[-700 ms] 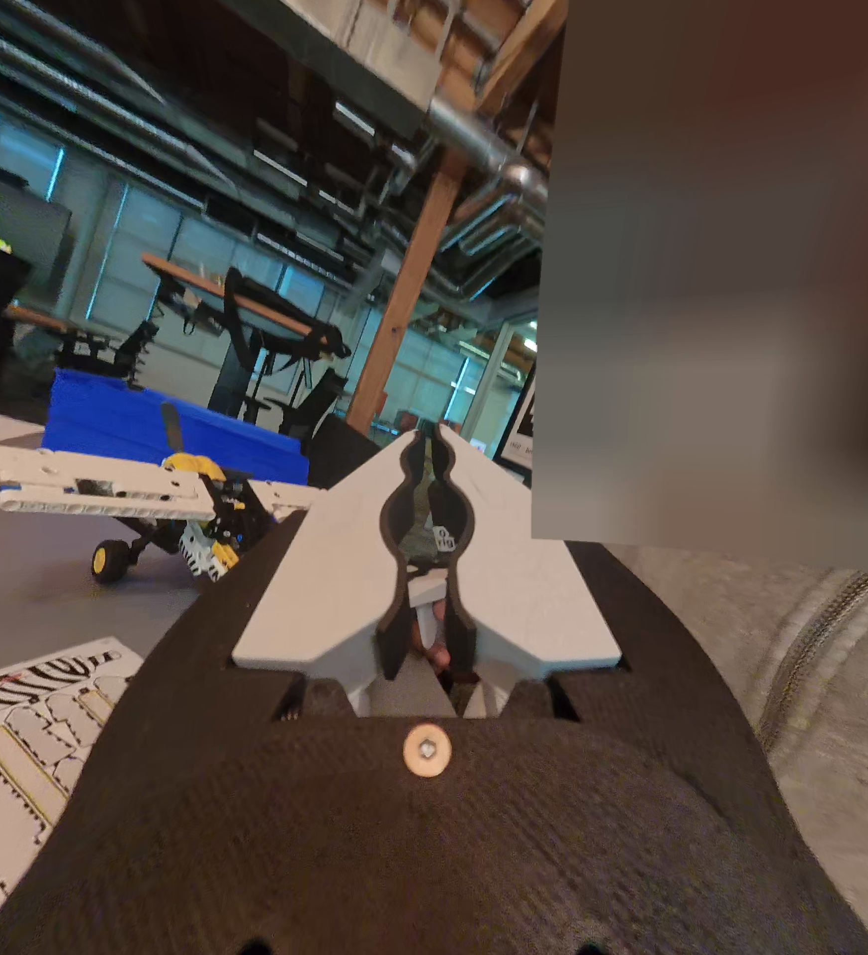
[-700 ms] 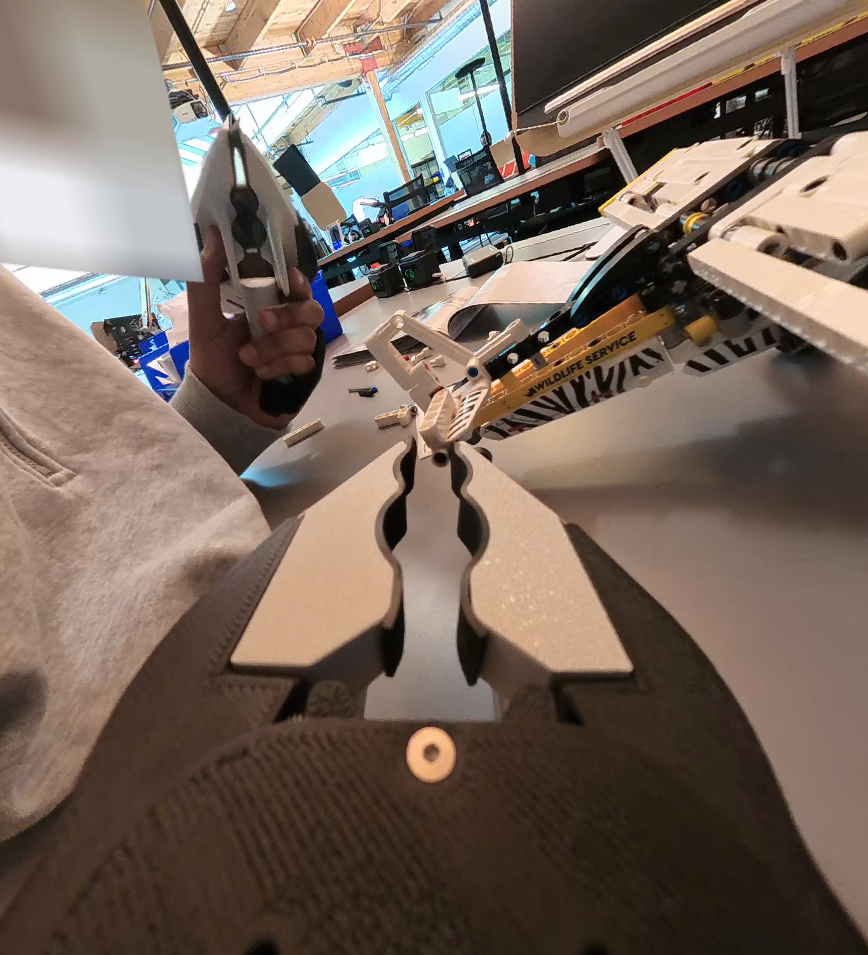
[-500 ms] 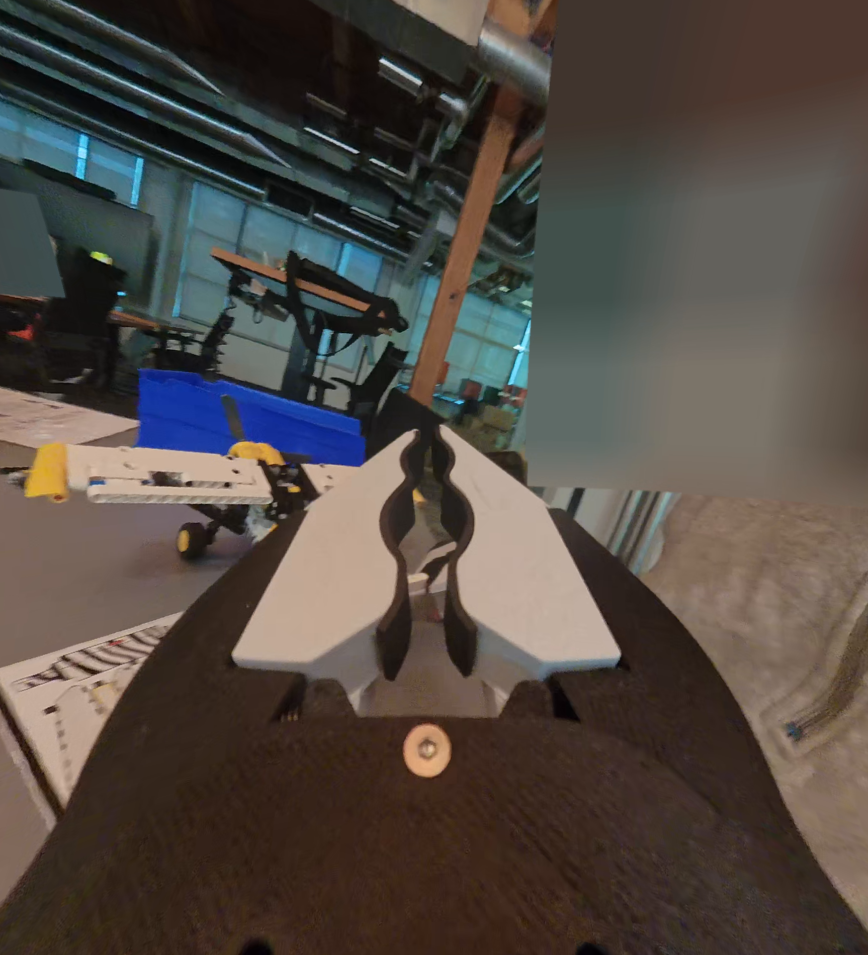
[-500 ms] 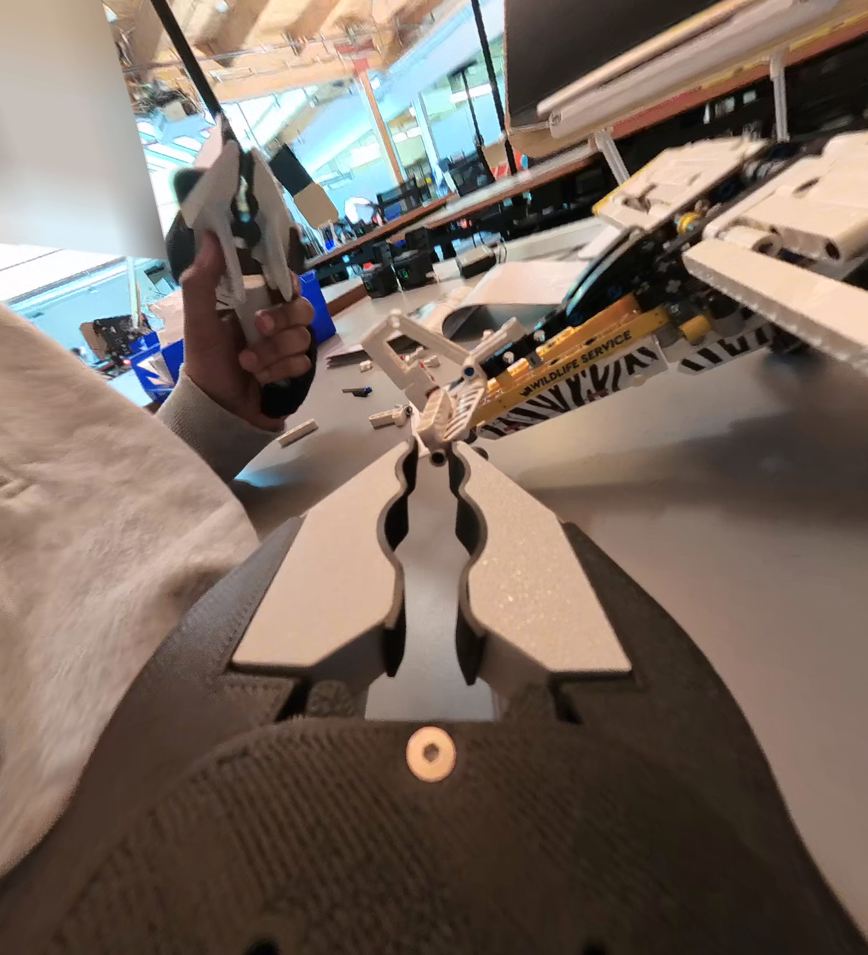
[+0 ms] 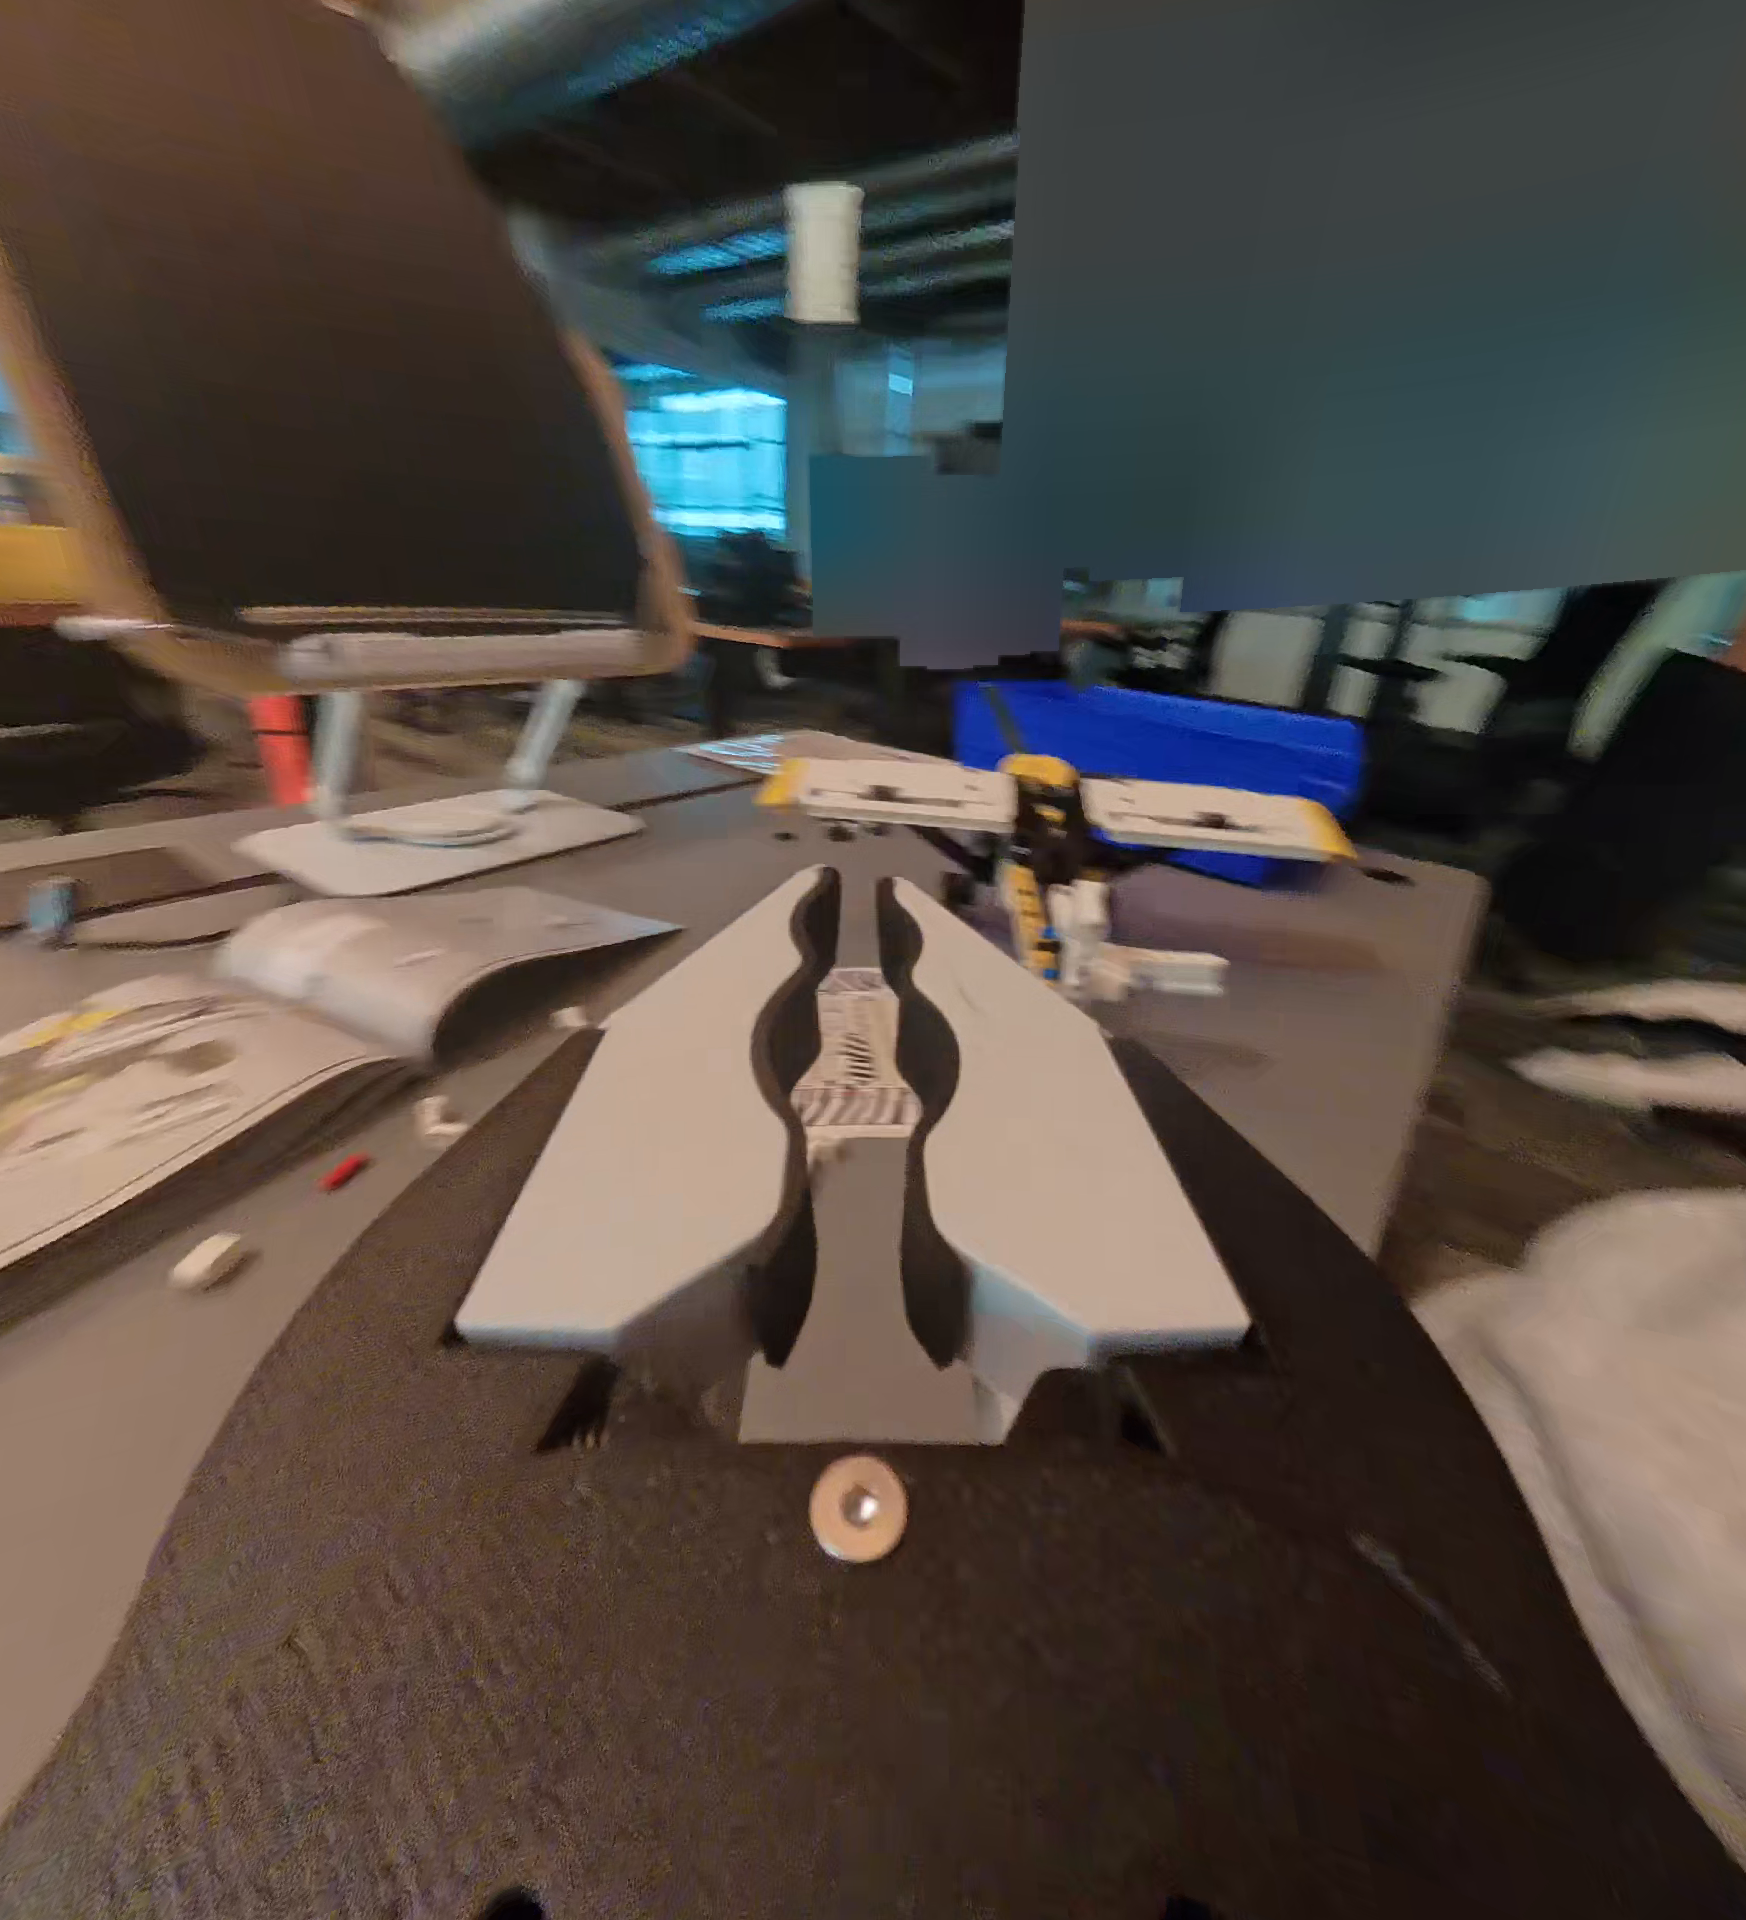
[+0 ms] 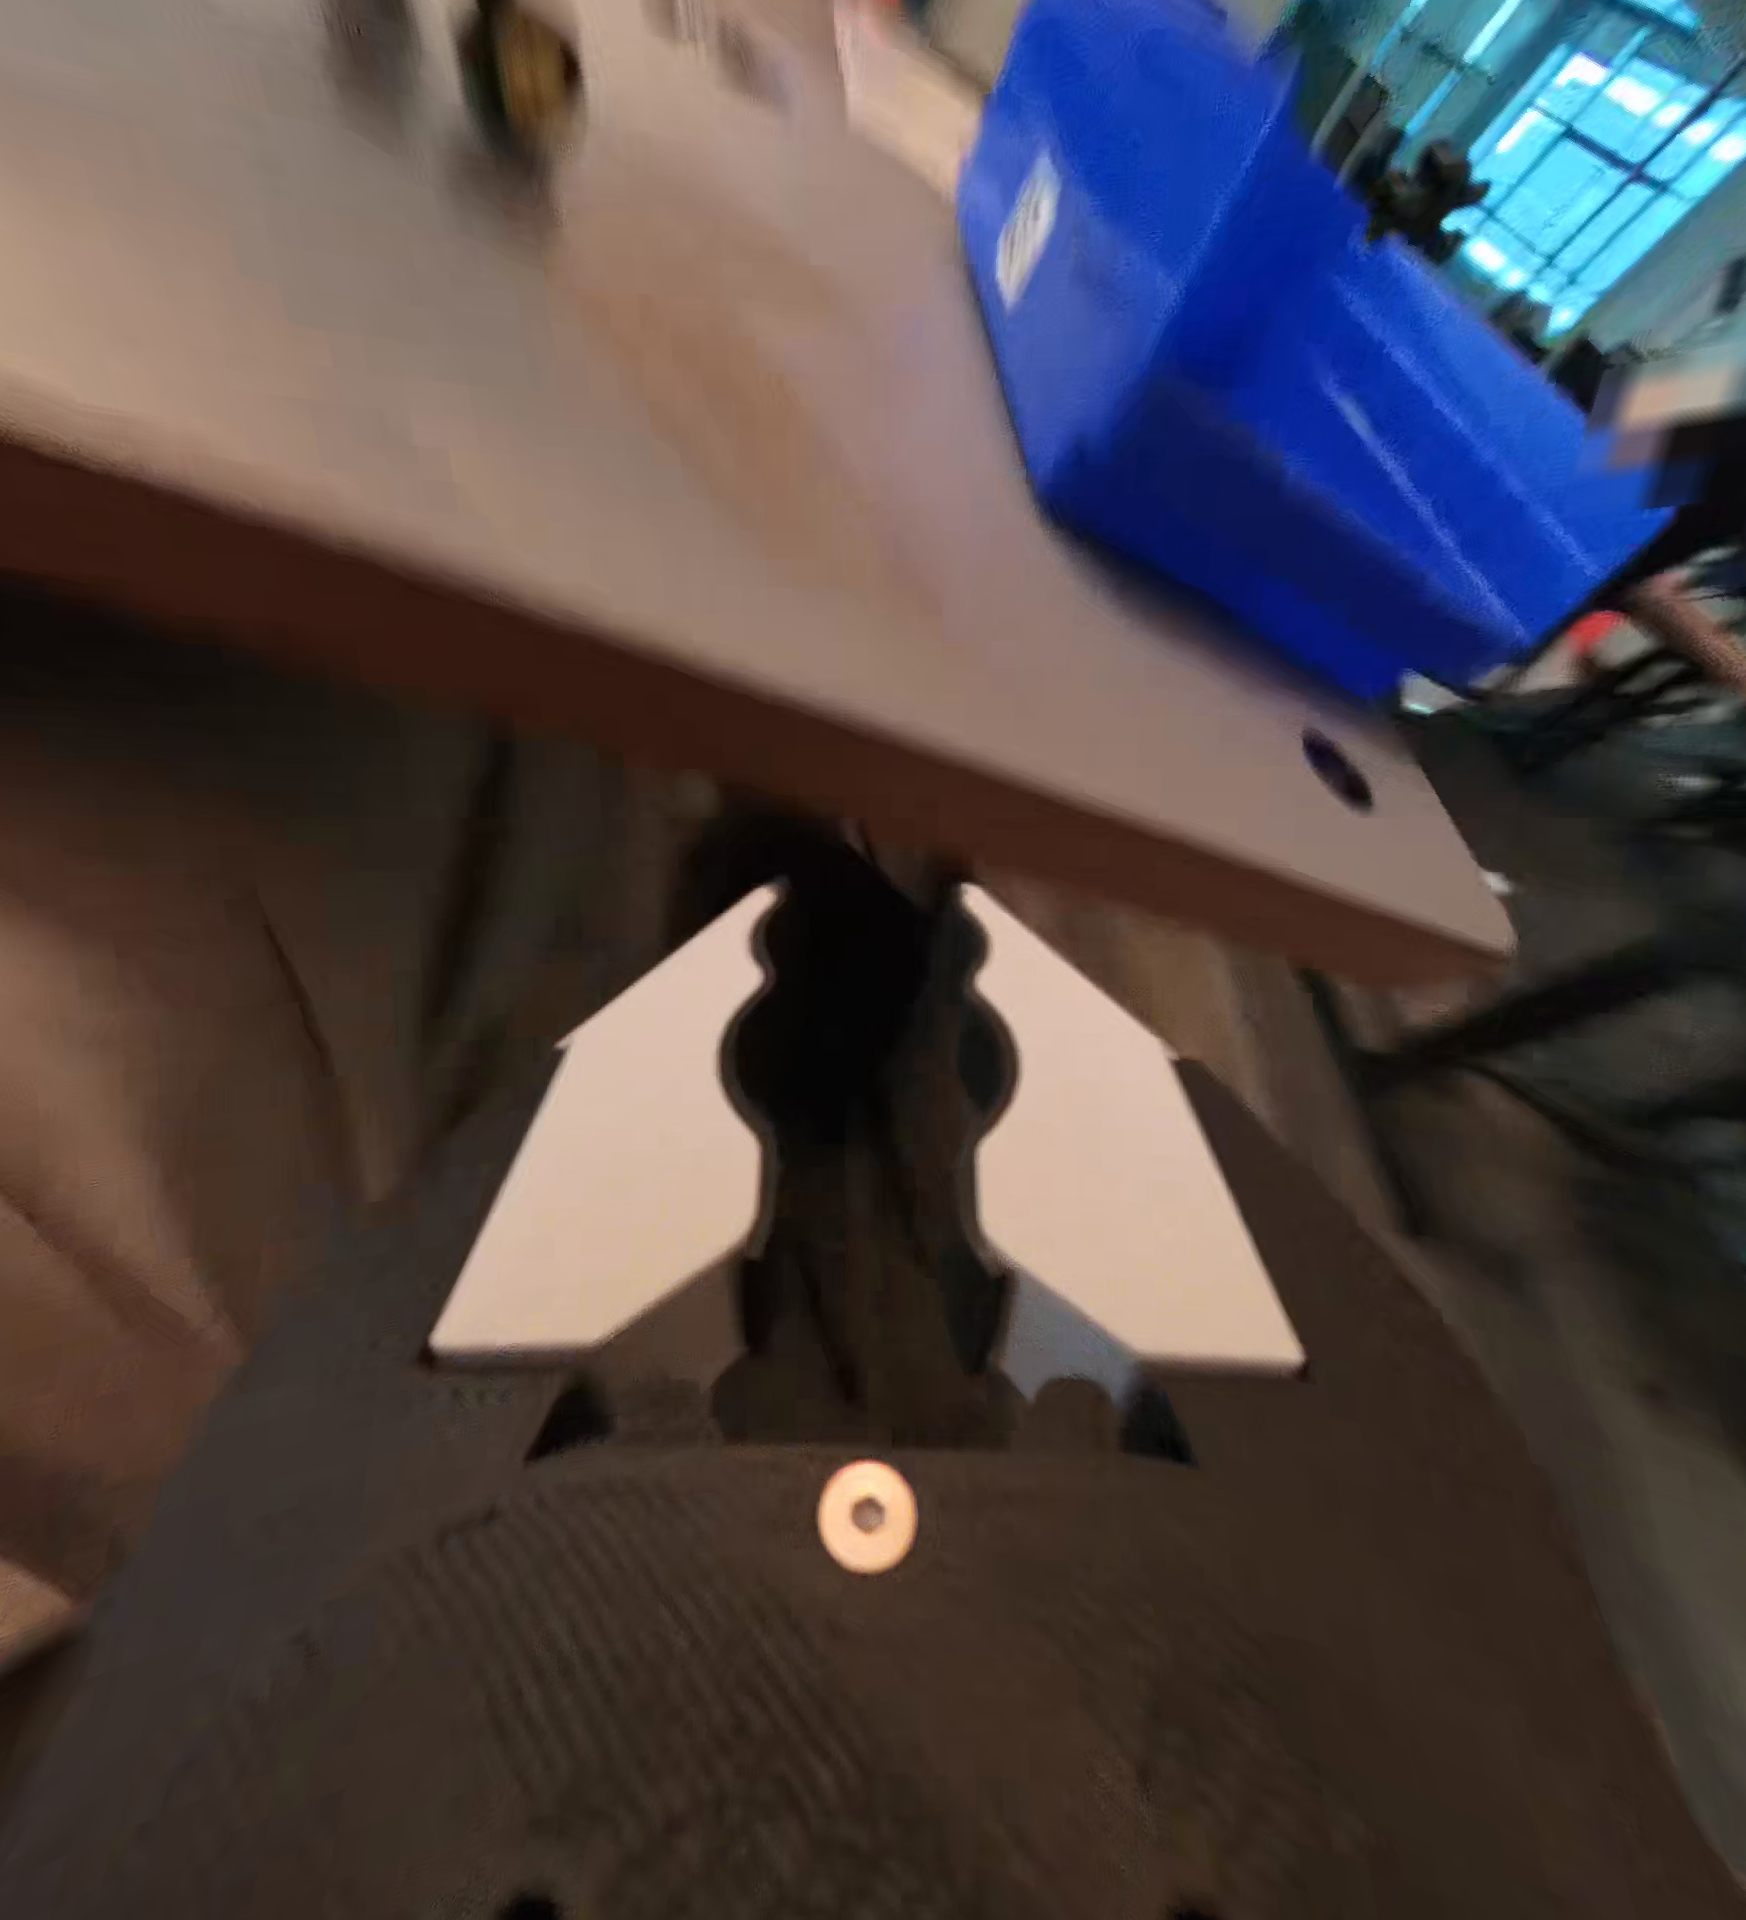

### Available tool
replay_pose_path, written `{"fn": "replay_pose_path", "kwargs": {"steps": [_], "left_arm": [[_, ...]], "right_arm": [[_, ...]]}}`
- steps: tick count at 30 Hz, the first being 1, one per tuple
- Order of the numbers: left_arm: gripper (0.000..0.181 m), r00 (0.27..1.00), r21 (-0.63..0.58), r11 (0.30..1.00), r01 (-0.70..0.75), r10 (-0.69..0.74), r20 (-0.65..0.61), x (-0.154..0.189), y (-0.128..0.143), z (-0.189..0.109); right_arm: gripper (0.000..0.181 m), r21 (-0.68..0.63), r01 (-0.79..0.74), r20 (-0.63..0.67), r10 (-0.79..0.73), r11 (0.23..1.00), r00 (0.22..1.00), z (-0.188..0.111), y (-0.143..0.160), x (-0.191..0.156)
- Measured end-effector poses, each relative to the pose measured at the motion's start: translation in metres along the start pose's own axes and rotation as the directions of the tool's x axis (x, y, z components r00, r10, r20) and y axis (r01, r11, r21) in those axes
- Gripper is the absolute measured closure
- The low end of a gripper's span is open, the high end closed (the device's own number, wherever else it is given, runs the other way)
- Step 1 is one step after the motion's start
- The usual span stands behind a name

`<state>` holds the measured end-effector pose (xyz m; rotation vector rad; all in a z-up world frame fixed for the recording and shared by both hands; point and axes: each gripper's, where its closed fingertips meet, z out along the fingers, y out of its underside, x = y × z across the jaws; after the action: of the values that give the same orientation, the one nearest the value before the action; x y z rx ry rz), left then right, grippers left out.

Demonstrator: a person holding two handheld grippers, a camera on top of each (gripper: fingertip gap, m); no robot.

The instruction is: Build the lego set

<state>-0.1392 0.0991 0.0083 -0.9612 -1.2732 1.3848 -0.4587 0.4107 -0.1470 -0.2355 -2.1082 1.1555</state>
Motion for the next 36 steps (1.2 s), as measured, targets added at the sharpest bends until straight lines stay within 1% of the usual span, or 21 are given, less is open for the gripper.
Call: {"fn": "replay_pose_path", "kwargs": {"steps": [1, 2, 3, 4, 5, 6, 10, 12, 14, 16, 18, 19, 20, 22, 23, 25, 26, 29, 31, 34, 36], "left_arm": [[0.170, 0.999, 0.006, 1.000, 0.008, -0.008, 0.045, -0.009, 0.000, 0.000], [0.170, 0.999, -0.007, 1.000, 0.007, -0.007, 0.052, -0.013, 0.002, 0.003], [0.170, 0.999, -0.038, 0.999, -0.003, 0.005, 0.054, -0.018, 0.004, 0.008], [0.170, 0.997, -0.075, 0.997, -0.023, 0.028, 0.067, -0.024, 0.008, 0.014], [0.170, 0.995, -0.102, 0.994, -0.043, 0.051, 0.081, -0.030, 0.010, 0.022], [0.170, 0.994, -0.111, 0.992, -0.059, 0.069, 0.084, -0.034, 0.010, 0.030], [0.168, 1.000, -0.104, 0.994, -0.022, 0.023, 0.001, -0.038, 0.011, 0.065], [0.165, 0.997, -0.109, 0.993, 0.039, -0.046, -0.063, -0.034, 0.012, 0.077], [0.165, 0.988, -0.111, 0.991, 0.075, -0.089, -0.125, -0.025, 0.011, 0.079], [0.164, 0.989, -0.119, 0.991, 0.062, -0.077, -0.126, -0.021, 0.016, 0.073], [0.166, 0.995, -0.119, 0.991, 0.060, -0.069, -0.073, -0.024, 0.018, 0.064], [0.166, 0.995, -0.107, 0.990, 0.089, -0.093, -0.031, -0.029, 0.013, 0.060], [0.166, 0.993, -0.069, 0.991, 0.119, -0.120, -0.019, -0.030, 0.004, 0.058], [0.163, 0.985, -0.017, 0.985, 0.172, -0.172, -0.026, -0.035, -0.009, 0.062], [0.157, 0.979, -0.051, 0.978, 0.203, -0.204, -0.027, -0.038, -0.005, 0.065], [0.156, 0.967, -0.128, 0.961, 0.244, -0.251, -0.042, -0.042, 0.007, 0.069], [0.156, 0.960, -0.137, 0.954, 0.268, -0.276, -0.043, -0.045, 0.009, 0.071], [0.155, 0.942, -0.051, 0.944, 0.326, -0.329, -0.068, -0.052, -0.007, 0.072], [0.155, 0.953, -0.044, 0.953, 0.299, -0.301, -0.036, -0.063, -0.010, 0.071], [0.157, 0.974, -0.100, 0.969, 0.227, -0.224, 0.040, -0.081, 0.000, 0.061], [0.159, 0.979, -0.095, 0.977, 0.188, -0.180, 0.093, -0.093, 0.008, 0.051]], "right_arm": [[0.145, -0.039, 0.044, -0.006, -0.044, 0.998, 0.999, 0.001, 0.014, -0.005], [0.143, -0.076, 0.093, 0.001, -0.094, 0.993, 0.996, 0.003, 0.027, -0.012], [0.141, -0.106, 0.167, -0.001, -0.168, 0.980, 0.986, 0.005, 0.032, -0.016], [0.141, -0.120, 0.191, -0.042, -0.197, 0.974, 0.979, 0.006, 0.031, -0.013], [0.145, -0.135, 0.203, -0.046, -0.211, 0.970, 0.976, 0.007, 0.033, -0.014], [0.142, -0.156, 0.226, -0.043, -0.235, 0.962, 0.971, 0.008, 0.038, -0.015], [0.140, -0.224, 0.272, -0.073, -0.295, 0.936, 0.953, 0.011, 0.049, -0.011], [0.139, -0.228, 0.255, -0.096, -0.283, 0.939, 0.954, 0.008, 0.049, -0.007], [0.139, -0.261, 0.162, -0.152, -0.206, 0.952, 0.967, 0.001, 0.058, 0.008], [0.137, -0.313, 0.049, -0.196, -0.115, 0.948, 0.974, -0.004, 0.073, 0.020], [0.135, -0.370, 0.004, -0.200, -0.084, 0.929, 0.976, -0.006, 0.086, 0.022], [0.137, -0.374, 0.012, -0.187, -0.088, 0.927, 0.978, -0.005, 0.085, 0.020], [0.145, -0.359, 0.032, -0.177, -0.102, 0.933, 0.979, -0.003, 0.080, 0.017], [0.156, -0.341, 0.089, -0.155, -0.150, 0.936, 0.976, 0.003, 0.072, 0.011], [0.156, -0.348, 0.122, -0.135, -0.178, 0.930, 0.975, 0.007, 0.070, 0.006], [0.156, -0.356, 0.172, -0.108, -0.223, 0.918, 0.969, 0.015, 0.068, 0.000], [0.156, -0.350, 0.179, -0.102, -0.227, 0.919, 0.968, 0.017, 0.065, -0.001], [0.147, -0.299, 0.147, -0.102, -0.184, 0.943, 0.978, 0.024, 0.051, -0.004], [0.144, -0.269, 0.152, -0.102, -0.185, 0.951, 0.977, 0.029, 0.043, -0.006], [0.144, -0.281, 0.247, -0.104, -0.285, 0.927, 0.953, 0.033, 0.045, -0.009], [0.145, -0.290, 0.288, -0.107, -0.330, 0.913, 0.938, 0.034, 0.046, -0.010]]}}
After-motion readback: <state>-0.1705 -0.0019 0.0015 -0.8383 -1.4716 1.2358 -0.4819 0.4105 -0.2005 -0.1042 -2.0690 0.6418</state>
